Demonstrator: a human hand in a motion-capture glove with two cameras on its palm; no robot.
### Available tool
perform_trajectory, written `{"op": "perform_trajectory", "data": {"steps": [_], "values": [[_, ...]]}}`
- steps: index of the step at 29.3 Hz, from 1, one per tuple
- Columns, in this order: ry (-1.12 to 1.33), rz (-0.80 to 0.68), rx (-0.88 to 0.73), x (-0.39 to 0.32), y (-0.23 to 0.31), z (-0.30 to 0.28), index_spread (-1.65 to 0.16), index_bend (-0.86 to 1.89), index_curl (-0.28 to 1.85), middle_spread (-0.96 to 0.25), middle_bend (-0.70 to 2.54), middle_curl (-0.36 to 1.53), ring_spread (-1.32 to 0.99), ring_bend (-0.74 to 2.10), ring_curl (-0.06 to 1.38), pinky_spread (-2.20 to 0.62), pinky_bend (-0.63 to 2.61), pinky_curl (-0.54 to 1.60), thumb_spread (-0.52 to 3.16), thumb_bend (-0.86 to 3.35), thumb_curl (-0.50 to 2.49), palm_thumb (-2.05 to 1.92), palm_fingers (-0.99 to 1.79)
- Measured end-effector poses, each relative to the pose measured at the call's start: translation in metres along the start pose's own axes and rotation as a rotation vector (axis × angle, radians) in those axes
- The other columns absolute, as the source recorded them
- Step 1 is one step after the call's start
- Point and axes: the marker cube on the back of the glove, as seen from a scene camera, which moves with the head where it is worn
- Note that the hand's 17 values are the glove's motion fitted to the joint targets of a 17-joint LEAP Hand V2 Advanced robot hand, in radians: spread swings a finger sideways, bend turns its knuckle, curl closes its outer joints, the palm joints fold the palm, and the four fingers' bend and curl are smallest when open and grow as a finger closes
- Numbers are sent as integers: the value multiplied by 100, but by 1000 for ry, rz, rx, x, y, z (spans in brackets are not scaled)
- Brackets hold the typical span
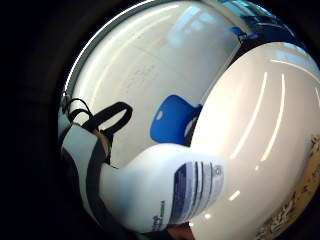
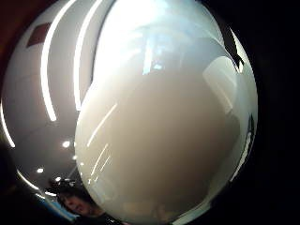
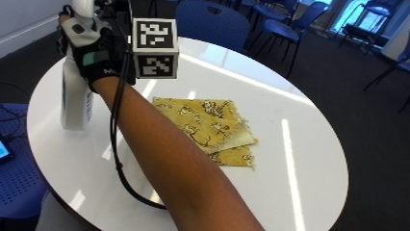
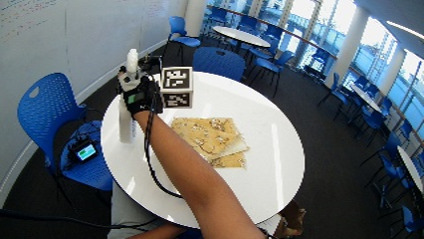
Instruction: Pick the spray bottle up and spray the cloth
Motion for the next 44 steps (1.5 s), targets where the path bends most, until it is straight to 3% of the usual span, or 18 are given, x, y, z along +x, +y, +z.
{"op": "perform_trajectory", "data": {"steps": [22, 44], "values": [[159, -99, 25, -20, -25, -11, -26, 33, 61, -20, 66, 55, -20, 75, 48, -28, 46, 43, 43, -3, 85, 92, 139], [122, -152, 46, -39, -36, -16, -27, 32, 61, -21, 68, 55, -22, 76, 48, -28, 48, 43, 44, -3, 86, 92, 139]]}}
